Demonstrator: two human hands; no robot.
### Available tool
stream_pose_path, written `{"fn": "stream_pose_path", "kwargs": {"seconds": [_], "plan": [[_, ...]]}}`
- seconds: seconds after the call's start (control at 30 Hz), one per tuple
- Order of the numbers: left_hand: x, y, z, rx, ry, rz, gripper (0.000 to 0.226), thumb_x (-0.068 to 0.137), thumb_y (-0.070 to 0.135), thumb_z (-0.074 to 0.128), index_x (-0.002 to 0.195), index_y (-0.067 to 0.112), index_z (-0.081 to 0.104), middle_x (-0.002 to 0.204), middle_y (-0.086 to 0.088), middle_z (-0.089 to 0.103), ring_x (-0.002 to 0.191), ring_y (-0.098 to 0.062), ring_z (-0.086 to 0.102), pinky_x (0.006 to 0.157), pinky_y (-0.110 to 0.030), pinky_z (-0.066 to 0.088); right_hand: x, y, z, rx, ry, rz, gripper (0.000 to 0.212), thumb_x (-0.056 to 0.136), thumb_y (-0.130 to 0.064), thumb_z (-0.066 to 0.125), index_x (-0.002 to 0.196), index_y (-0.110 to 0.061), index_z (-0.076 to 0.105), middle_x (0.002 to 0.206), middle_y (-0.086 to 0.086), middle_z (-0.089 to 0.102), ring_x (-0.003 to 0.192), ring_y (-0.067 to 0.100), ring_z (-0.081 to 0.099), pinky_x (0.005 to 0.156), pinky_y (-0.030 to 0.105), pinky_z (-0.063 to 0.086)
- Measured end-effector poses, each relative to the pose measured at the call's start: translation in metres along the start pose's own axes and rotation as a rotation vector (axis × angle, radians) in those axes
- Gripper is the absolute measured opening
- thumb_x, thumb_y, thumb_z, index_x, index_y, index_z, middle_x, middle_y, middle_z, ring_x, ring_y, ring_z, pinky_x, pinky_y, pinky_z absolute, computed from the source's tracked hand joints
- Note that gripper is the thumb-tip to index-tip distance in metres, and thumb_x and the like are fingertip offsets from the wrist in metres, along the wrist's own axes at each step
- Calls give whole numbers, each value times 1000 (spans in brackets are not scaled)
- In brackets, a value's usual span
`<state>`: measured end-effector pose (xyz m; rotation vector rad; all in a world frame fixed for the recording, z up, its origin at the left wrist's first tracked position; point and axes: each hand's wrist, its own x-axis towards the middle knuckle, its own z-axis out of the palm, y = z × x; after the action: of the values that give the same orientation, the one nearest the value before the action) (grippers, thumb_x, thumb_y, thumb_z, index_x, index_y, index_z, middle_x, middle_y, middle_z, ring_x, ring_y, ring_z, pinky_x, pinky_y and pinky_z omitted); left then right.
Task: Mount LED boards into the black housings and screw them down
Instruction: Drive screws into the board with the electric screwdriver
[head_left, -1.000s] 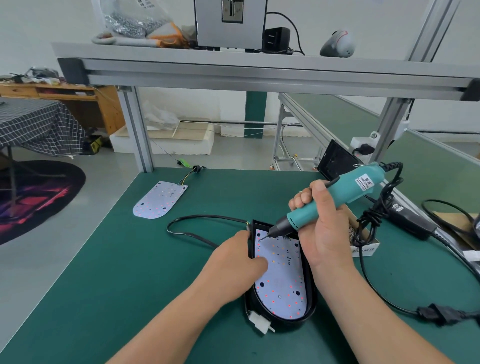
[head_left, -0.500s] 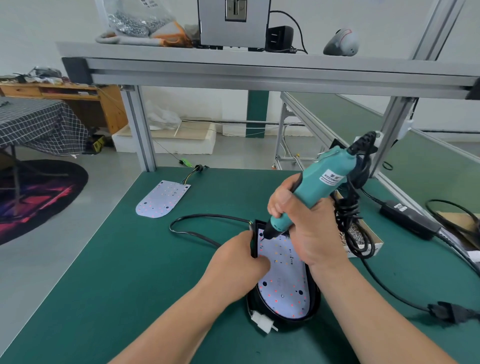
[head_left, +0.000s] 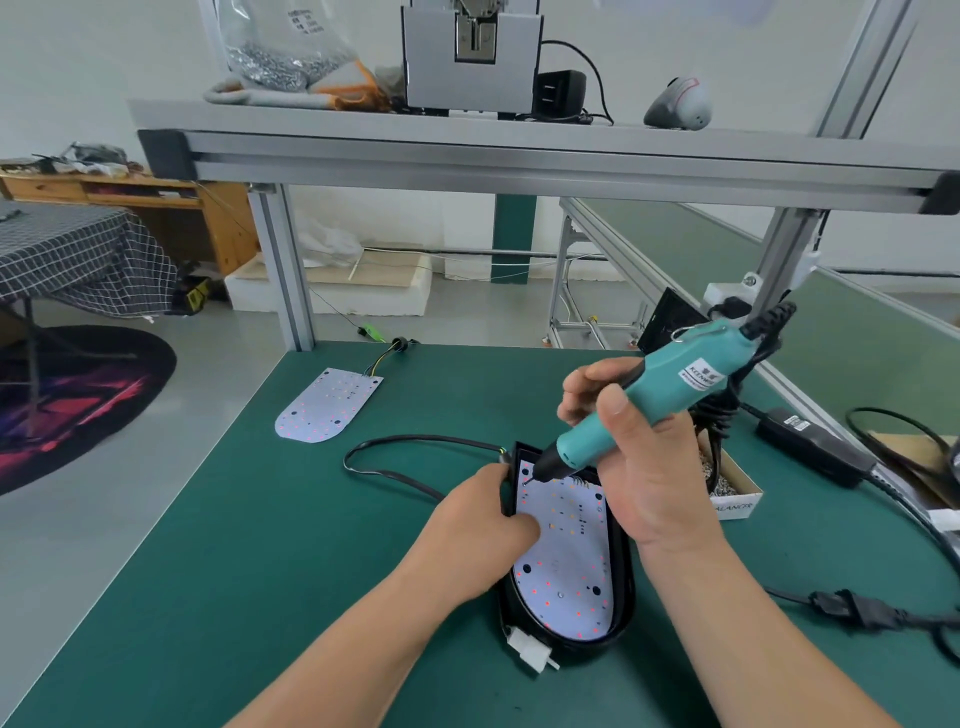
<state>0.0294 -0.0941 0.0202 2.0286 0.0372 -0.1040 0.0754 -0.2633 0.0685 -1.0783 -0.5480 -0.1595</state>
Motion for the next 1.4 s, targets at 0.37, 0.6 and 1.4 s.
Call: {"fn": "stream_pose_path", "kwargs": {"seconds": [0.37,0.6,1.4], "plan": [[-2,-3,-1,14,16,9,21,81,27,53,99,19,62,73,8,59,65,-13,48,64,-33,42,2,-43,-29,-158,241,55,22,91,-37,81,89,-18,71,78,10,65,54,22,57,53,30,50],[1,-3,-1,-21,46,-5,15,83,29,52,92,18,59,70,16,55,63,-13,46,63,-32,42,-5,-55,-127,-461,384,484,21,103,-25,64,108,-5,63,86,14,71,55,19,62,44,31,52],[-3,4,-5,-239,21,-46,15,106,30,57,95,20,54,78,10,66,54,0,60,49,-22,50,-28,-73,-149,-1725,272,115,37,93,-13,69,129,-3,65,132,19,66,123,42,55,106,53,45]]}}
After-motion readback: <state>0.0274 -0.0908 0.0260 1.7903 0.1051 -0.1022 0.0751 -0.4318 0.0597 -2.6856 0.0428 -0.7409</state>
